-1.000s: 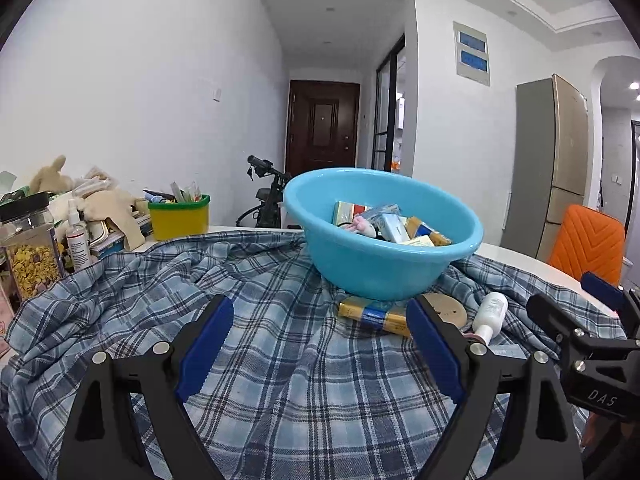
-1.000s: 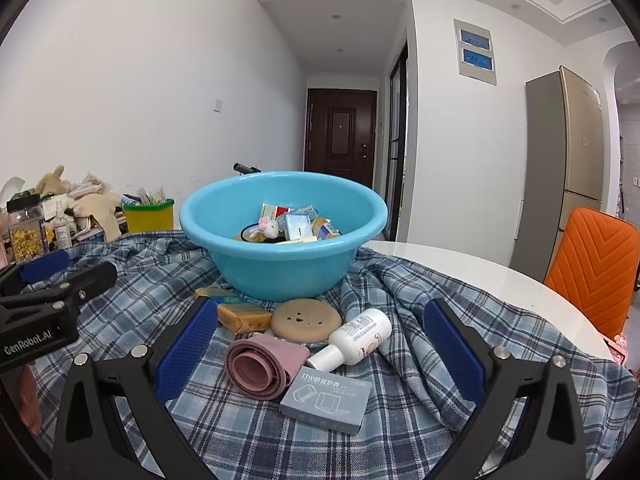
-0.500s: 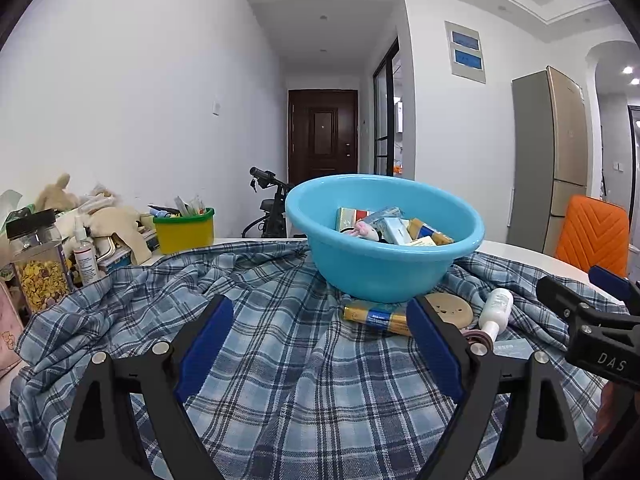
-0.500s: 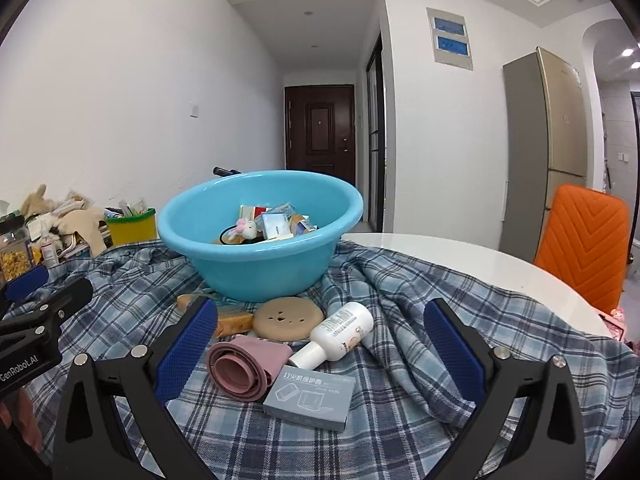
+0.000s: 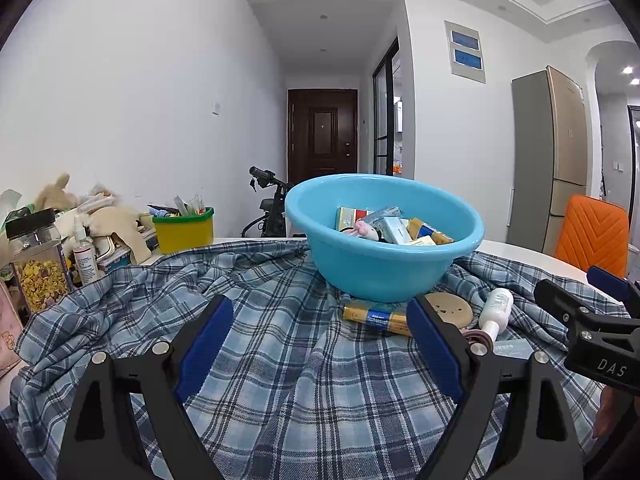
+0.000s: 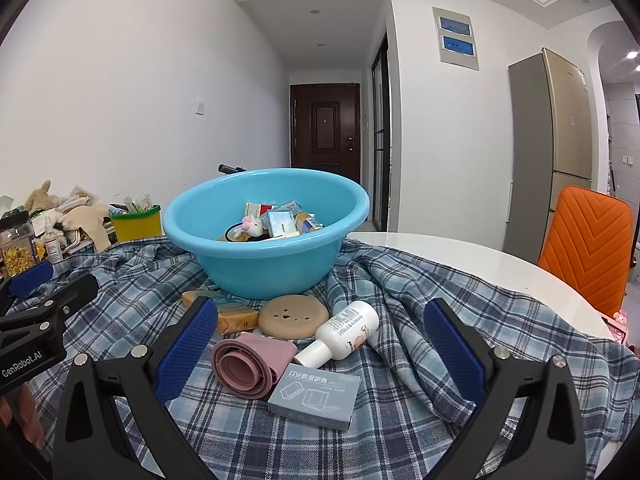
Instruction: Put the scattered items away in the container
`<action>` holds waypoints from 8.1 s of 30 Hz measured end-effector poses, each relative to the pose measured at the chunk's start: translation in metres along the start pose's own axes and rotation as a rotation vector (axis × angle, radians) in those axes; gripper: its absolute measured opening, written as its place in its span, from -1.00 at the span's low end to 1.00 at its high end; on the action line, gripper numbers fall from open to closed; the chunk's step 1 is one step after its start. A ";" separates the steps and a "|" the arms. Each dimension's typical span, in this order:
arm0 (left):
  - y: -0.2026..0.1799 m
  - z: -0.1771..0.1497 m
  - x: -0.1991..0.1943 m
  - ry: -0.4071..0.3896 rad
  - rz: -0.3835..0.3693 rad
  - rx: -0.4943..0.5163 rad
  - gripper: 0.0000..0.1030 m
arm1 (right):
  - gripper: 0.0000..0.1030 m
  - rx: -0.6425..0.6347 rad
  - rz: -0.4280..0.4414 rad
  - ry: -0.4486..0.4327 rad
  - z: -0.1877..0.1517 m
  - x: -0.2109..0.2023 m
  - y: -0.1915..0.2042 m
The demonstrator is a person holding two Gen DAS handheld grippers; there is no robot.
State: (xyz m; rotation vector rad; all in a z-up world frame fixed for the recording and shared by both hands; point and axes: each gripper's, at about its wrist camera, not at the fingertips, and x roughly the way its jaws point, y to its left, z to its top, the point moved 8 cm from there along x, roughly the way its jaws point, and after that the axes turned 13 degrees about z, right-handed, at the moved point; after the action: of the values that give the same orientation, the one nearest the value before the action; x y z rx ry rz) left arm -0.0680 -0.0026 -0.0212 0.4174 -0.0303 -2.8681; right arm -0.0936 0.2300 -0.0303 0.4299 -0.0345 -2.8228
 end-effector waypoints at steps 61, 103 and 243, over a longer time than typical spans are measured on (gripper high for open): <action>-0.102 -0.026 0.028 0.200 -0.237 0.402 0.75 | 0.99 0.108 -0.035 0.158 -0.022 0.002 -0.051; -0.064 -0.073 0.021 0.603 -0.391 0.334 0.19 | 0.99 0.125 0.019 0.286 -0.042 0.012 -0.043; -0.031 -0.049 -0.001 0.424 -0.214 0.091 -0.69 | 0.23 0.047 0.024 0.468 -0.062 0.017 0.001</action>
State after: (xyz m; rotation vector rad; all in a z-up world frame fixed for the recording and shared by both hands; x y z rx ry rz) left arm -0.0601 0.0287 -0.0693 1.0985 -0.0422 -2.9230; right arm -0.0907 0.2257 -0.0943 1.0766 -0.0089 -2.6291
